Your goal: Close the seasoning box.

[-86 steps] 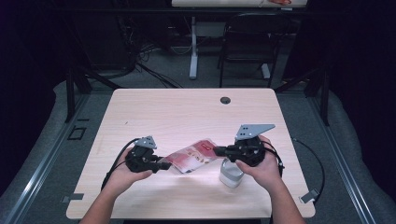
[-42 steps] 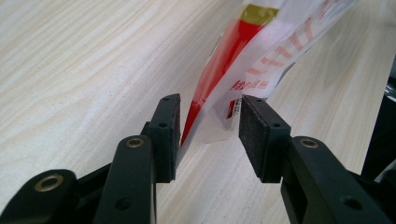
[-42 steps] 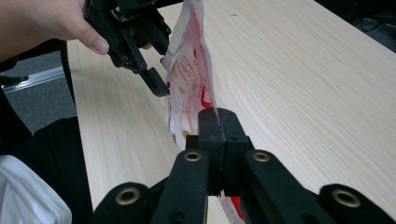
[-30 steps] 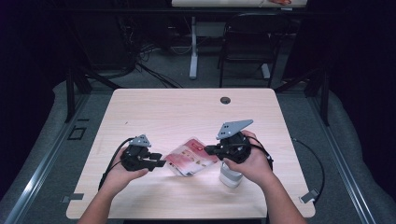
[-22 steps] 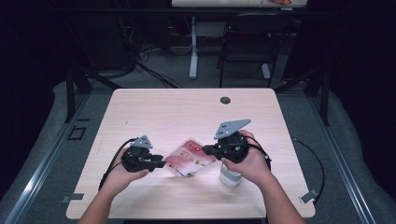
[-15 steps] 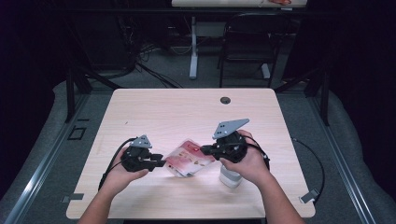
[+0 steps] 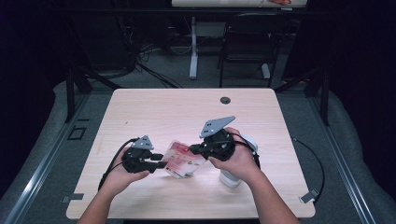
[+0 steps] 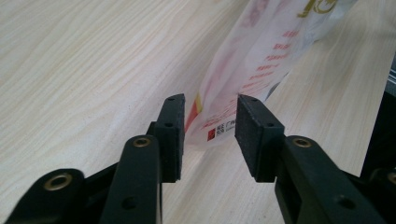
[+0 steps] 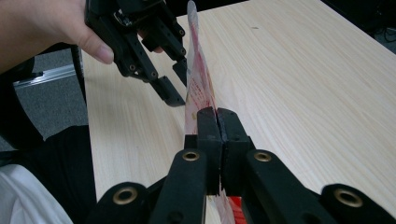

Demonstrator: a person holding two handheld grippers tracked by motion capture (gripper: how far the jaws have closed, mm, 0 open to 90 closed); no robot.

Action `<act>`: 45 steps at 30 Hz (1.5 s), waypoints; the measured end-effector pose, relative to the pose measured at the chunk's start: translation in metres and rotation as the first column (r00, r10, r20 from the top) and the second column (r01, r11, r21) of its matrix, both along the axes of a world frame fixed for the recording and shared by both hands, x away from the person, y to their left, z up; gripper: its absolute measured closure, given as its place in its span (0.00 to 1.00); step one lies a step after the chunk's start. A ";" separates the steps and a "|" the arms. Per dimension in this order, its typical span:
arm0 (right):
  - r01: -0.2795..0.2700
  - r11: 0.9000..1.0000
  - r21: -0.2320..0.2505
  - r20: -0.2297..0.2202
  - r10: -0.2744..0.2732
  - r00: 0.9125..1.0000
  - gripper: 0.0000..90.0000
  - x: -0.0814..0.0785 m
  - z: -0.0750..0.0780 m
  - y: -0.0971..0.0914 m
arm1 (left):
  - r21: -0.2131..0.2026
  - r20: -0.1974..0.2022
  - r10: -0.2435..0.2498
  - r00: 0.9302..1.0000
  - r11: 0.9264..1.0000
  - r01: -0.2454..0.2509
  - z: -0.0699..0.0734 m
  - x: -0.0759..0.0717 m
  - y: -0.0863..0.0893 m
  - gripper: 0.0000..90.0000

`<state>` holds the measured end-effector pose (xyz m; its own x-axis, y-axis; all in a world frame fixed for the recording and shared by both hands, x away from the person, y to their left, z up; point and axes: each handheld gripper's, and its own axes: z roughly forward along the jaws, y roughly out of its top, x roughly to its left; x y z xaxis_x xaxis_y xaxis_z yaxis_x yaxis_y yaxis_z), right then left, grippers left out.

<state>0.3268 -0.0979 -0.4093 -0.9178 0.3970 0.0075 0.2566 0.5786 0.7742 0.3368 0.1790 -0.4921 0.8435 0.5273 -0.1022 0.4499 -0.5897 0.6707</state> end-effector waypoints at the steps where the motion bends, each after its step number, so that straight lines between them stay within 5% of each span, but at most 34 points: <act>1: -0.004 1.000 0.001 -0.003 0.005 1.000 0.99 0.000 0.000 0.002 | 0.002 0.002 -0.003 1.000 1.000 0.003 0.000 0.000 0.000 0.67; 30: -0.060 0.998 -0.009 0.003 0.060 0.998 0.92 0.002 0.002 0.040 | -0.011 -0.006 -0.005 1.000 1.000 0.005 0.005 -0.001 0.009 0.66; 45: -0.061 0.993 0.101 -0.006 0.062 0.998 0.80 0.002 0.011 0.046 | -0.059 -0.026 0.046 0.999 0.997 -0.048 0.006 0.005 0.030 0.58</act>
<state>0.3288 -0.0521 -0.3980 -0.9401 0.3368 0.0528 0.2303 0.5130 0.8269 0.3419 0.2091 -0.4864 0.8149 0.5585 -0.1547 0.4927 -0.5271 0.6924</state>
